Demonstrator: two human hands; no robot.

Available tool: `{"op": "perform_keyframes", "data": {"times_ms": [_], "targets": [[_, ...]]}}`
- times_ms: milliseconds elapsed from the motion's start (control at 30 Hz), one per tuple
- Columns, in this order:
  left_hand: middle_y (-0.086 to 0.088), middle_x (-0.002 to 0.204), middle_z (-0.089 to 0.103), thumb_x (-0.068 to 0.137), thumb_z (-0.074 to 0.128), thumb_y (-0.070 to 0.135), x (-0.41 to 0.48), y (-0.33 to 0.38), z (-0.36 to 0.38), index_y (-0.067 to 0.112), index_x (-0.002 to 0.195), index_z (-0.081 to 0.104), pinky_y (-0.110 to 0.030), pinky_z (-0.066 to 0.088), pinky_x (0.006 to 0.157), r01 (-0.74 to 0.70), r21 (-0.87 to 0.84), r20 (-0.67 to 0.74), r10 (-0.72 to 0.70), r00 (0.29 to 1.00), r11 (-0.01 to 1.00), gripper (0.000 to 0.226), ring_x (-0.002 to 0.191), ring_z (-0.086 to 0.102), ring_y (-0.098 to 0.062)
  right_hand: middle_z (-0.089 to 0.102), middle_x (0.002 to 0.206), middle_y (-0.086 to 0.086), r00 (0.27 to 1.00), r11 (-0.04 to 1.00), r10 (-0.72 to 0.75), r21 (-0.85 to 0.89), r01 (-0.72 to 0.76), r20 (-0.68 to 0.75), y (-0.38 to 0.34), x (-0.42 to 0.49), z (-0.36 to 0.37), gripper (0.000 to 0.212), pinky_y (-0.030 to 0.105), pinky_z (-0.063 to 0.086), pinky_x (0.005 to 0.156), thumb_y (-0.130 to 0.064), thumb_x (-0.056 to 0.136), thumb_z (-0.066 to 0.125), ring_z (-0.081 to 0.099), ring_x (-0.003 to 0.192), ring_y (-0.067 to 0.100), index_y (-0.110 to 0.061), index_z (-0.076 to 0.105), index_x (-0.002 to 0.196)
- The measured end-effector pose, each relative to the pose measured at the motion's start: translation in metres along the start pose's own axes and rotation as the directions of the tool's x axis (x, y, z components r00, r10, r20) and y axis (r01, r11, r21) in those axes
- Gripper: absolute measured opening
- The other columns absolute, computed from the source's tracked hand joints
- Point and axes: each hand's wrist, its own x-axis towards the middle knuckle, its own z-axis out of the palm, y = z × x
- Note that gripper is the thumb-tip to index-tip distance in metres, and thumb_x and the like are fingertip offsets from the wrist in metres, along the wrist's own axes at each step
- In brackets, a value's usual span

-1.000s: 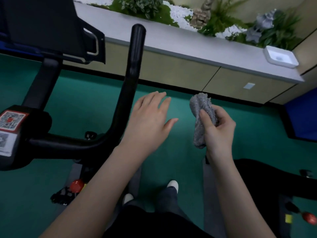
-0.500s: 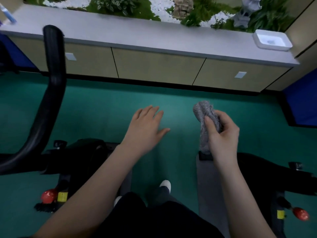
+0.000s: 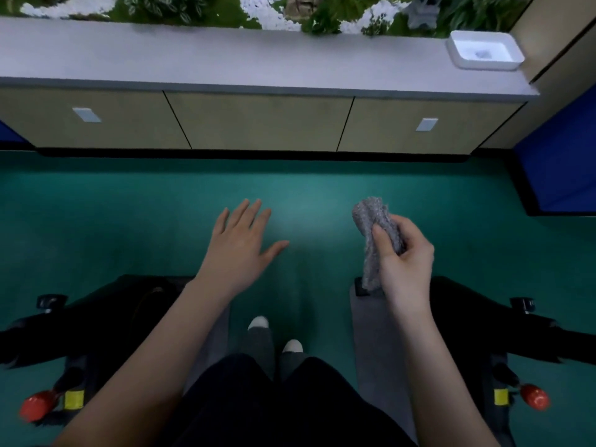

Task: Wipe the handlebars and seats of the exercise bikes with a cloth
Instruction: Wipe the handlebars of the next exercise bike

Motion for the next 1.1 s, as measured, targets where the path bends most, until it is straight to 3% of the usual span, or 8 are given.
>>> {"op": "perform_keyframes", "data": {"times_ms": [167, 367, 533, 700, 800, 1100], "targets": [[-0.002, 0.158, 0.021, 0.091, 0.038, 0.06, 0.042, 0.001, 0.002, 0.018, 0.147, 0.03, -0.039, 0.003, 0.118, -0.002, -0.011, 0.014, 0.002, 1.0, 1.0, 0.071, 0.147, 0.011, -0.017, 0.061, 0.076, -0.007, 0.999, 0.997, -0.031, -0.072, 0.034, 0.037, -0.006, 0.046, 0.015, 0.011, 0.018, 0.043, 0.071, -0.002, 0.087, 0.06, 0.052, 0.071, 0.003, -0.004, 0.067, 0.095], [-0.004, 0.156, 0.026, 0.091, 0.04, 0.059, 0.117, -0.009, -0.002, 0.017, 0.146, 0.031, -0.039, 0.01, 0.117, -0.01, -0.071, 0.007, 0.011, 1.0, 0.997, 0.07, 0.145, 0.017, -0.019, 0.063, 0.093, 0.003, 0.994, 0.978, -0.108, -0.175, 0.112, 0.036, -0.017, 0.112, 0.047, 0.014, 0.022, 0.043, 0.079, -0.001, 0.087, 0.061, 0.056, 0.085, 0.01, -0.007, 0.067, 0.098], [-0.007, 0.154, 0.029, 0.092, 0.046, 0.052, 0.18, -0.036, -0.02, 0.012, 0.144, 0.037, -0.04, 0.019, 0.114, -0.001, -0.171, -0.001, 0.001, 1.0, 0.985, 0.066, 0.142, 0.025, -0.025, 0.064, 0.093, 0.006, 0.994, 0.966, -0.098, -0.236, 0.109, 0.057, -0.028, 0.168, 0.081, 0.014, 0.021, 0.042, 0.076, -0.002, 0.086, 0.062, 0.056, 0.083, 0.013, -0.008, 0.067, 0.098], [-0.006, 0.154, 0.031, 0.092, 0.047, 0.052, 0.215, -0.072, -0.034, 0.013, 0.143, 0.039, -0.039, 0.019, 0.113, 0.101, -0.173, -0.014, -0.105, 0.994, 0.98, 0.065, 0.141, 0.027, -0.024, 0.066, 0.094, 0.01, 0.991, 0.975, -0.068, -0.201, 0.091, 0.119, -0.039, 0.211, 0.127, 0.014, 0.027, 0.045, 0.079, -0.003, 0.087, 0.061, 0.06, 0.085, 0.019, -0.009, 0.067, 0.099], [-0.006, 0.152, 0.033, 0.092, 0.047, 0.052, 0.223, -0.092, -0.039, 0.013, 0.143, 0.039, -0.039, 0.017, 0.113, 0.199, -0.2, -0.023, -0.208, 0.978, 0.959, 0.064, 0.142, 0.025, -0.023, 0.067, 0.094, 0.011, 0.975, 0.98, -0.058, -0.176, 0.097, 0.214, -0.045, 0.231, 0.159, 0.014, 0.025, 0.044, 0.077, -0.004, 0.087, 0.061, 0.059, 0.084, 0.017, -0.008, 0.067, 0.099], [-0.008, 0.145, 0.043, 0.092, 0.055, 0.043, 0.234, -0.142, -0.047, 0.01, 0.138, 0.047, -0.04, 0.028, 0.108, 0.468, -0.273, -0.052, -0.499, 0.865, 0.84, 0.058, 0.135, 0.037, -0.026, 0.064, 0.087, 0.011, 0.846, 0.981, -0.122, -0.066, 0.181, 0.518, -0.066, 0.288, 0.261, 0.012, 0.027, 0.044, 0.074, -0.001, 0.088, 0.059, 0.055, 0.078, 0.015, -0.011, 0.065, 0.092]]}}
